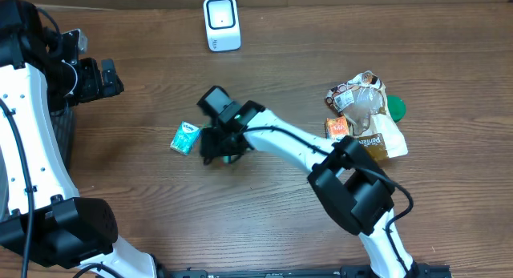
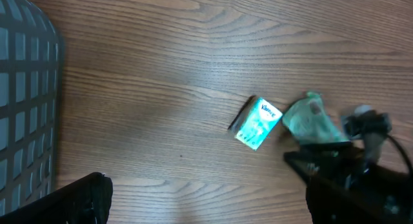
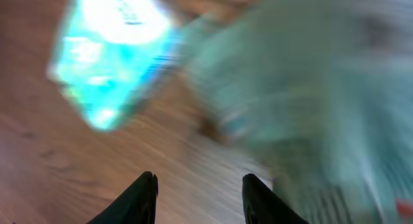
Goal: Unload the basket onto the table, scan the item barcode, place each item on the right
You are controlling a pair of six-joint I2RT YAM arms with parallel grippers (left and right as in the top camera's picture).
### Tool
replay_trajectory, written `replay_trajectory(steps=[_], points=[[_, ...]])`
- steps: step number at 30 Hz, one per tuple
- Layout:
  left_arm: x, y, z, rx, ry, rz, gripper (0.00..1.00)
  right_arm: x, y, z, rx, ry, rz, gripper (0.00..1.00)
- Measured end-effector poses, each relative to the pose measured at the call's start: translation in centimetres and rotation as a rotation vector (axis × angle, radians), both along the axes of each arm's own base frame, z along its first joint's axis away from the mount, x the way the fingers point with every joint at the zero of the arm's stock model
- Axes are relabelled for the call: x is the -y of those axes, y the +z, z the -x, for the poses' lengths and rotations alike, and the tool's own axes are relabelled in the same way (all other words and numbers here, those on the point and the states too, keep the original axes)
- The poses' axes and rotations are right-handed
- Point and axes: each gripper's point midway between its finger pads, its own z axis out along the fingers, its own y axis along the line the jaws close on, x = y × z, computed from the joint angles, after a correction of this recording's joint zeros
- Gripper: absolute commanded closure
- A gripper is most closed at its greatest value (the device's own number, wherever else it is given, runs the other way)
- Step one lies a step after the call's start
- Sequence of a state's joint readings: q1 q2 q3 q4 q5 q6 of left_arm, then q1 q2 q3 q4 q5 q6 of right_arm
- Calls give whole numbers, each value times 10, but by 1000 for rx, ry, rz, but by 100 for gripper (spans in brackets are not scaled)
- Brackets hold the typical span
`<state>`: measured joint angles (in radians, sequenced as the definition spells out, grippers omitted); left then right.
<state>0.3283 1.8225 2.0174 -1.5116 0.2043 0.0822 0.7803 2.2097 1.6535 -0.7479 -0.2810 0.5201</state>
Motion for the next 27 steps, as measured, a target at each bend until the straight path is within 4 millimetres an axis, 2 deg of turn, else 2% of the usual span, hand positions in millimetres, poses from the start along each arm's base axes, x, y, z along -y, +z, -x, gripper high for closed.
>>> replay_trajectory(steps=[5, 9, 12, 15, 18, 20, 24, 27], points=[[0, 0, 0, 0, 0, 0, 0, 48, -6, -21, -78, -105, 52, 62], [0, 0, 0, 0, 0, 0, 0, 71, -3, -37, -124, -135, 8, 63], [0, 0, 0, 0, 0, 0, 0, 79, 0, -37, -162, -126, -19, 63], [0, 0, 0, 0, 0, 0, 0, 86, 3, -25, -211, -93, -18, 61], [0, 0, 0, 0, 0, 0, 0, 93, 21, -27, -210, -68, -24, 51], [0, 0, 0, 0, 0, 0, 0, 98, 42, -43, -158, -75, -52, 37], [0, 0, 0, 0, 0, 0, 0, 123, 89, -97, 11, -137, -137, 32], [0, 0, 0, 0, 0, 0, 0, 146, 98, -117, 54, -182, -149, 31]])
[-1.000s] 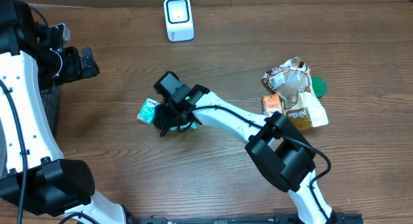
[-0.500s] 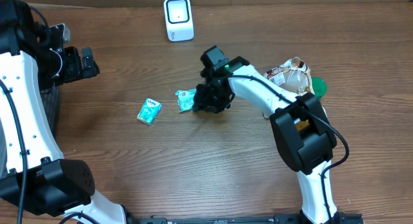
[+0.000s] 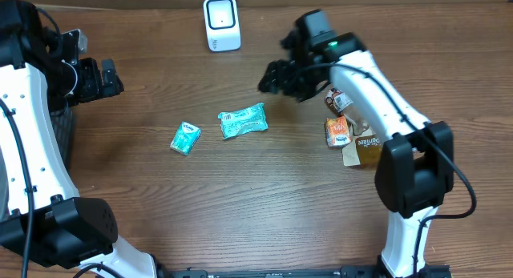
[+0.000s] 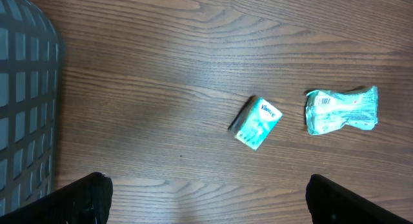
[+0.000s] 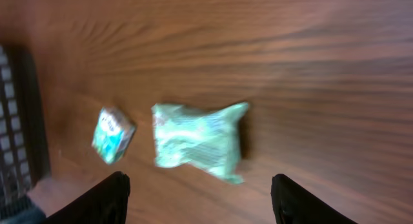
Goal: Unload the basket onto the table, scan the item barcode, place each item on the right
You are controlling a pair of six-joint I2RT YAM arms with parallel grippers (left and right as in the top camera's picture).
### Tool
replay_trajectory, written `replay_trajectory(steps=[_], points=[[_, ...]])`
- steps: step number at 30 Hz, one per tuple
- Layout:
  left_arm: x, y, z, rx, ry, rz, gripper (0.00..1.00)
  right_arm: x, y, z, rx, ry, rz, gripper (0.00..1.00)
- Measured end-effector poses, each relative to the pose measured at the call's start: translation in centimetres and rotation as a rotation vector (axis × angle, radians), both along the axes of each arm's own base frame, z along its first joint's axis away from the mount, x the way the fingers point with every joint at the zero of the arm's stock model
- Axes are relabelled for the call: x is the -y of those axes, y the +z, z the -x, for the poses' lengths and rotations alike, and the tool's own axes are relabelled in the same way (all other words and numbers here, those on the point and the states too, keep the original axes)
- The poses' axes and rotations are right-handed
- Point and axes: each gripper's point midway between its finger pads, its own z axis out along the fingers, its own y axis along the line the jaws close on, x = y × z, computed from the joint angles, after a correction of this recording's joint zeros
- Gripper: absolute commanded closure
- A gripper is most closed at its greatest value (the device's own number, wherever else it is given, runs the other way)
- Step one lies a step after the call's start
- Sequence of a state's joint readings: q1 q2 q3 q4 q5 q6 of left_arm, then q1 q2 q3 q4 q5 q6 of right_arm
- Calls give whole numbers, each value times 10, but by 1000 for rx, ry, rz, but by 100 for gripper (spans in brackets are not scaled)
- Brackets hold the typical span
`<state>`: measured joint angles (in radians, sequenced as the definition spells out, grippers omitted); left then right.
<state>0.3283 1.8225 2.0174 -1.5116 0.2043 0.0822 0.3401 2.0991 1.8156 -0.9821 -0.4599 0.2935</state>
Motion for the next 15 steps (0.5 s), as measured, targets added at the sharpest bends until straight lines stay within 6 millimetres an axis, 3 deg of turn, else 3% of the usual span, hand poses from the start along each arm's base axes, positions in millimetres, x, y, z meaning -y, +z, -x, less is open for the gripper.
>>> replay_trajectory(steps=[4, 12, 15], points=[[0, 0, 0, 0, 0, 0, 0, 16, -13, -7, -20, 3, -10, 29], [0, 0, 0, 0, 0, 0, 0, -8, -81, 15, -201, 111, -98, 29], [0, 0, 0, 0, 0, 0, 0, -17, -94, 20, -234, 129, -131, 30]])
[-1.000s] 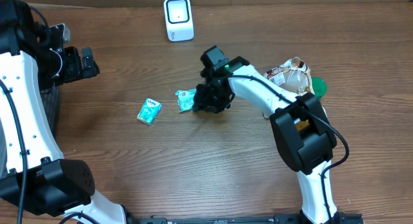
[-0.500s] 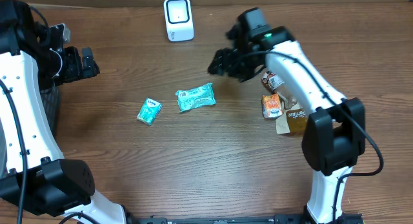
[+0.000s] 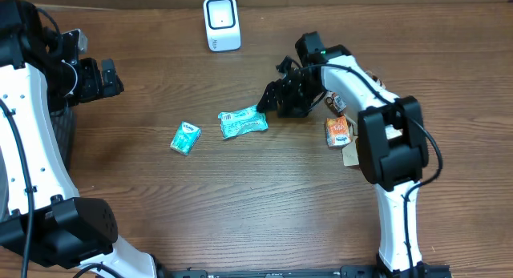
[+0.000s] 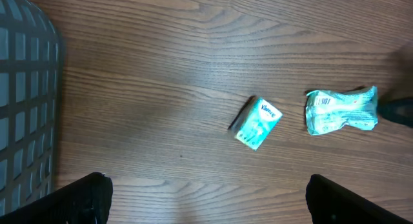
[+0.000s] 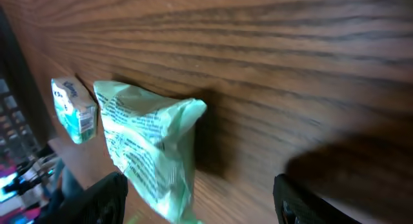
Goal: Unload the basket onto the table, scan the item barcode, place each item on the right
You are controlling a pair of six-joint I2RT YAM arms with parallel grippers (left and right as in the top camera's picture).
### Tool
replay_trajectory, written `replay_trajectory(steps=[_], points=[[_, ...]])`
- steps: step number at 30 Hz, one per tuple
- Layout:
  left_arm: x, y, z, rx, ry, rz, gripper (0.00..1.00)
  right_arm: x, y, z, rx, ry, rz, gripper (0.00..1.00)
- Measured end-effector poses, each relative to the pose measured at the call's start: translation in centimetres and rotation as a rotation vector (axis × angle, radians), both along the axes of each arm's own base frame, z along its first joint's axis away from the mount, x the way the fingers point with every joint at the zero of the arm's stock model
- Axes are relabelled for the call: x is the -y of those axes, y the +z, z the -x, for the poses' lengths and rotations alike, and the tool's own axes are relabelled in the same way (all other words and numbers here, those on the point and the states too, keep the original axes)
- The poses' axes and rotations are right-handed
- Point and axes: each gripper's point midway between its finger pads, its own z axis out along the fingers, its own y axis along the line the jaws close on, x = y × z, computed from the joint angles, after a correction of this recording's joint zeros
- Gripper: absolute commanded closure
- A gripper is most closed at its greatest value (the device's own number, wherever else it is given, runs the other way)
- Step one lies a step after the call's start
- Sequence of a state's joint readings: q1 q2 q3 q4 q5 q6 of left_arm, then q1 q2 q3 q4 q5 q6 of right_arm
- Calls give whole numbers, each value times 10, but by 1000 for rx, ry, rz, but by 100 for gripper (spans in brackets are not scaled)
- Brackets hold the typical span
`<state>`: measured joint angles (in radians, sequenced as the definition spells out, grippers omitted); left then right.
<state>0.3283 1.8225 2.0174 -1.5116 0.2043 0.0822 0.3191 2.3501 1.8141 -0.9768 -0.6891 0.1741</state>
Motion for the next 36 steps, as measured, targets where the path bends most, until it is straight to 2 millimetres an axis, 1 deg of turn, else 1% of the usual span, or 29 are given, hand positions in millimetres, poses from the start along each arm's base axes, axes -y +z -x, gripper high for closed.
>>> replay_trajectory(steps=[4, 5, 7, 10, 11, 14, 17, 20, 24, 26, 30, 32, 34, 35, 36], points=[[0, 0, 0, 0, 0, 0, 0, -21, -1, 3, 7, 26, -50, 33], [0, 0, 0, 0, 0, 0, 0, -27, -1, 3, 18, 32, -61, 37], [0, 0, 0, 0, 0, 0, 0, -43, -2, 8, 13, 36, -75, 41], [0, 0, 0, 0, 0, 0, 0, -57, -1, 14, 2, 35, -85, 49], [0, 0, 0, 0, 0, 0, 0, -61, -1, 15, -5, 31, -85, 50], [0, 0, 0, 0, 0, 0, 0, -66, -1, 19, -21, 24, -82, 58], [0, 0, 0, 0, 0, 0, 0, -66, -2, 19, -33, 11, -79, 66], [0, 0, 0, 0, 0, 0, 0, -65, -2, 18, -37, 6, -78, 67], [0, 0, 0, 0, 0, 0, 0, -65, -3, 17, -34, 1, -79, 65], [0, 0, 0, 0, 0, 0, 0, -67, -6, 13, -21, -9, -87, 62], [0, 0, 0, 0, 0, 0, 0, -71, -14, 14, -32, -39, -114, 63], [0, 0, 0, 0, 0, 0, 0, -77, -15, 14, -33, -49, -143, 71], [0, 0, 0, 0, 0, 0, 0, -80, -16, 15, -42, -57, -147, 84], [0, 0, 0, 0, 0, 0, 0, -81, -17, 17, -47, -61, -143, 93], [0, 0, 0, 0, 0, 0, 0, -82, -18, 19, -55, -60, -142, 96]])
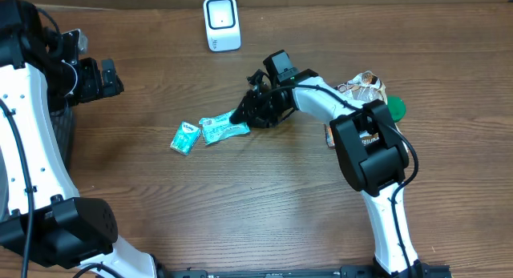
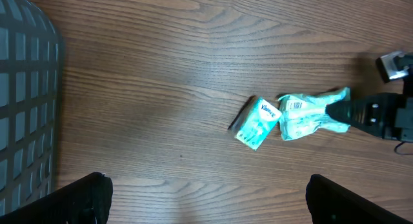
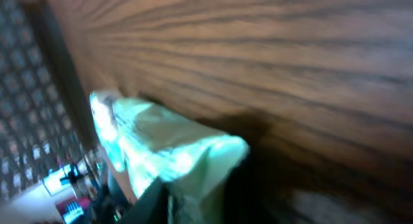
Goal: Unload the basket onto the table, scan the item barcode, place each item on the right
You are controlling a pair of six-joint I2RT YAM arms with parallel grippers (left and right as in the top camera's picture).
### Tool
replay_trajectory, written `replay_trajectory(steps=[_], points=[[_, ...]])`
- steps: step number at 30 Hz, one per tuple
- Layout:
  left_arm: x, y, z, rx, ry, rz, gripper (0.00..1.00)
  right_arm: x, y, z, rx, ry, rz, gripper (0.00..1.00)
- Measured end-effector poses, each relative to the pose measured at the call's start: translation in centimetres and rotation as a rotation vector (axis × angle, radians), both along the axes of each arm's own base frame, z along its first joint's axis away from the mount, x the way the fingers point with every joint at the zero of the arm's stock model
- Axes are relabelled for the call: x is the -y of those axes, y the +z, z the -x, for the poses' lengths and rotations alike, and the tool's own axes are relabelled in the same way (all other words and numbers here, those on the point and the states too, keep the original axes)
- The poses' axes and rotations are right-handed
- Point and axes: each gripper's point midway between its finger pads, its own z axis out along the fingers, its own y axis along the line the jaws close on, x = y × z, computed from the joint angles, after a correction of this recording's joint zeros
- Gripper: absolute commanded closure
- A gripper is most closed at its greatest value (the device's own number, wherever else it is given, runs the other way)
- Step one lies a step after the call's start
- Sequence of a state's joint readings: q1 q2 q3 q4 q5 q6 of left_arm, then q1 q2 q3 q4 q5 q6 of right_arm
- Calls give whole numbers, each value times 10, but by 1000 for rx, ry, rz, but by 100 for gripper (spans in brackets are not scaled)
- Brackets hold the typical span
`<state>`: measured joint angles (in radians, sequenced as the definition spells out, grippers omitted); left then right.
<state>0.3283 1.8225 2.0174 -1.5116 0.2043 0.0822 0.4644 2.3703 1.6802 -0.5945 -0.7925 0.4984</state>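
Observation:
A crumpled green packet (image 1: 222, 127) lies mid-table, its left end touching a small teal tissue pack (image 1: 185, 138). My right gripper (image 1: 244, 114) is low at the packet's right end and shut on it. In the right wrist view the packet (image 3: 169, 146) fills the narrow gap of that gripper (image 3: 200, 182). The left wrist view shows the packet (image 2: 308, 114), the tissue pack (image 2: 258, 122) and the right gripper (image 2: 361, 113) from above. The white scanner (image 1: 221, 23) stands at the table's far edge. My left gripper (image 2: 206, 184) hangs open high at the left, holding nothing.
A pile of snack packs (image 1: 362, 110) and a green lid (image 1: 396, 108) lie at the right. A dark mesh basket (image 2: 26, 88) stands off the table's left edge.
My right gripper was open just right of the green packet; now it is shut on the packet's right end. The packet has shifted left against the tissue pack. The left arm is unchanged.
First my right gripper was down over the green packet beside the tissue pack. Then the packet lay alone on the table with the gripper open up near the pile. It came low beside the packet, and now grips its end.

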Motion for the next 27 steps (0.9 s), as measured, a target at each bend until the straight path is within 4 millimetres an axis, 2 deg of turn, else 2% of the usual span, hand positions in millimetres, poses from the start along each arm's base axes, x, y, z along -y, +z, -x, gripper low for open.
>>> replay_trajectory(steps=[8, 12, 14, 16, 18, 20, 22, 24, 27], points=[[0, 0, 0, 0, 0, 0, 1, 3, 1, 10, -62, 8, -14, 96], [0, 0, 0, 0, 0, 0, 0, 22, 7, 14, -78, 15, 0, 96], [0, 0, 0, 0, 0, 0, 0, 36, 20, 13, -64, 7, 7, 96], [0, 0, 0, 0, 0, 0, 0, 49, 45, 8, -25, -1, 1, 96], [0, 0, 0, 0, 0, 0, 0, 62, 80, 1, 48, -15, -17, 96], [0, 0, 0, 0, 0, 0, 0, 75, 120, -3, 130, -31, -34, 96], [0, 0, 0, 0, 0, 0, 0, 93, 171, -4, 250, -57, -51, 96], [0, 0, 0, 0, 0, 0, 0, 107, 207, -1, 335, -78, -60, 96], [0, 0, 0, 0, 0, 0, 0, 116, 230, 5, 391, -85, -60, 96]])
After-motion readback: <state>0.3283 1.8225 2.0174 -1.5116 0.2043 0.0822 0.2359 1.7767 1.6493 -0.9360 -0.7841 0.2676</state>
